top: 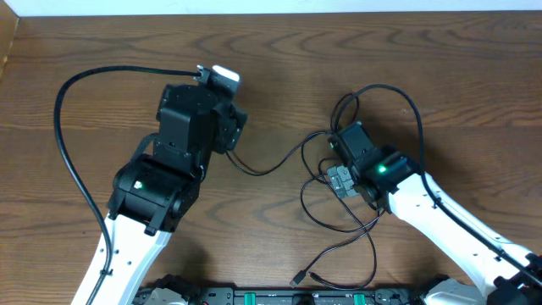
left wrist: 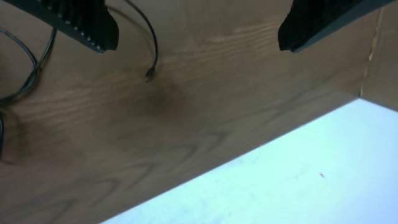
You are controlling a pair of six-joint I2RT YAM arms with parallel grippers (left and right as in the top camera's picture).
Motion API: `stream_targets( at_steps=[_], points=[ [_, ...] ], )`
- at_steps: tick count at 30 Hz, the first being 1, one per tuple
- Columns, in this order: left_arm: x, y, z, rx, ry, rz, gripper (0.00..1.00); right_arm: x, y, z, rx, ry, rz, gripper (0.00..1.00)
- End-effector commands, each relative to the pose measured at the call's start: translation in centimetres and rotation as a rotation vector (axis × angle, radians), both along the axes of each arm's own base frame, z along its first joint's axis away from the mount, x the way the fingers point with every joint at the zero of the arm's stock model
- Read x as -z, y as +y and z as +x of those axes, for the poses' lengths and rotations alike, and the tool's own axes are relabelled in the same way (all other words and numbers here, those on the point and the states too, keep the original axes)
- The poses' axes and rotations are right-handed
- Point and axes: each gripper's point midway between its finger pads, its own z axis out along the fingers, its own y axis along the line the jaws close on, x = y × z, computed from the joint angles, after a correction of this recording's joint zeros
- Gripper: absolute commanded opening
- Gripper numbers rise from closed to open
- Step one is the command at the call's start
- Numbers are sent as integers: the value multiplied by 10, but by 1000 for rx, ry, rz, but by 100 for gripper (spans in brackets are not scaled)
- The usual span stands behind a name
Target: Untangle cables
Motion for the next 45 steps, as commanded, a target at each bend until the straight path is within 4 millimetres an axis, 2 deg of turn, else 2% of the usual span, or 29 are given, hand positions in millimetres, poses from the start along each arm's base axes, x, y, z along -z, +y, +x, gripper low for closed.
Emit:
stream_targets(
  at_steps=[1, 7, 9, 11, 13, 17, 22, 26, 29, 31, 34, 36, 37, 41, 45],
  points=[
    [-3, 4, -3, -36, 1, -24, 88, 13, -2, -5, -13, 8, 8, 99],
    [2, 5, -7, -56, 27, -50, 88, 28, 3, -9, -6, 18, 72, 98],
    [5, 6, -9, -63, 43, -52, 88, 29, 5, -9, -8, 20, 89, 91],
    [9, 7, -12, -70, 62, -56, 88, 28, 7, -6, -9, 10, 98, 71],
    [12, 4, -15, -65, 81, -82, 87, 28, 9, -3, -9, 0, 106, 57],
    [16, -21, -27, 66, 142, -171, 87, 32, 12, 1, -10, -3, 111, 42],
    [18, -24, -31, 83, 158, -180, 88, 46, 15, 3, 0, 19, 105, 29],
    [20, -23, -34, 81, 172, -175, 88, 56, 17, 6, 39, 25, 118, 1],
    [21, -23, -34, 81, 174, -174, 88, 52, 27, 18, 65, -23, 179, 1],
    [21, -23, -34, 80, 174, -174, 88, 40, 39, 32, 56, -78, 231, 1],
    [22, -22, -35, 80, 181, -171, 88, 6, 52, 52, 40, -160, 283, 1],
    [25, -22, -36, 78, 190, -167, 88, -30, 60, 65, 6, -216, 300, 1],
    [26, -22, -37, 78, 195, -165, 88, -70, 67, 76, -25, -279, 324, 1],
    [30, -22, -35, 76, 206, -161, 88, -172, 77, 91, -117, -444, 359, 1],
    [37, -23, -32, 74, 228, -153, 88, -274, 76, 91, -181, -617, 386, 1]
  ],
)
